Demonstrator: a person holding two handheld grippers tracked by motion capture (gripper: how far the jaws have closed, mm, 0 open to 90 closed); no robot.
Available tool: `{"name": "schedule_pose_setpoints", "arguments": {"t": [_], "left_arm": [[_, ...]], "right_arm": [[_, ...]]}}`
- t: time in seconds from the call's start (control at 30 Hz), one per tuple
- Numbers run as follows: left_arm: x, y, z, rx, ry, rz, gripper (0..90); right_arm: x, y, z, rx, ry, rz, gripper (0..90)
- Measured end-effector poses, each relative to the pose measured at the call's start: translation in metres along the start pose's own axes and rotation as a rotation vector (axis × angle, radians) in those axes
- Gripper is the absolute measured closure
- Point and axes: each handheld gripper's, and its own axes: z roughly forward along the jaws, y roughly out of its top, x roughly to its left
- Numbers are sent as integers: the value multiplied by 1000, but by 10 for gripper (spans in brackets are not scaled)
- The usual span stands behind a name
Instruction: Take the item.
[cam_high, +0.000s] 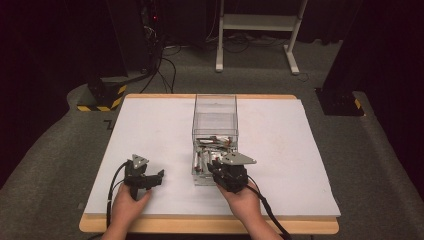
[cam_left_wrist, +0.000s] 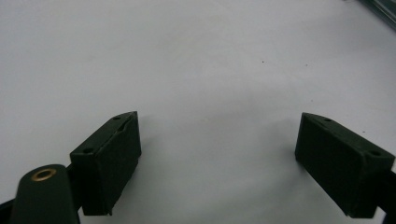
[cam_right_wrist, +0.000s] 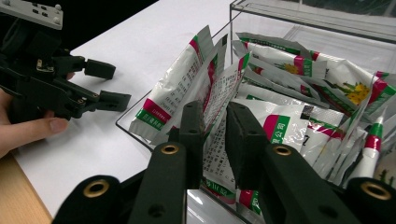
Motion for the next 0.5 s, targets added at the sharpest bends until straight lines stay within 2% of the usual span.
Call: {"name": "schedule_pose_setpoints", "arguments": {"t": [0.2, 0.5], "left_arm": [[0, 0, 0, 0, 0, 0, 145], [0, 0, 0, 0, 1, 0, 145]], "right_arm": [[-1, -1, 0, -15, 7, -1, 864], [0, 1, -7, -67, -3, -4, 877]]}}
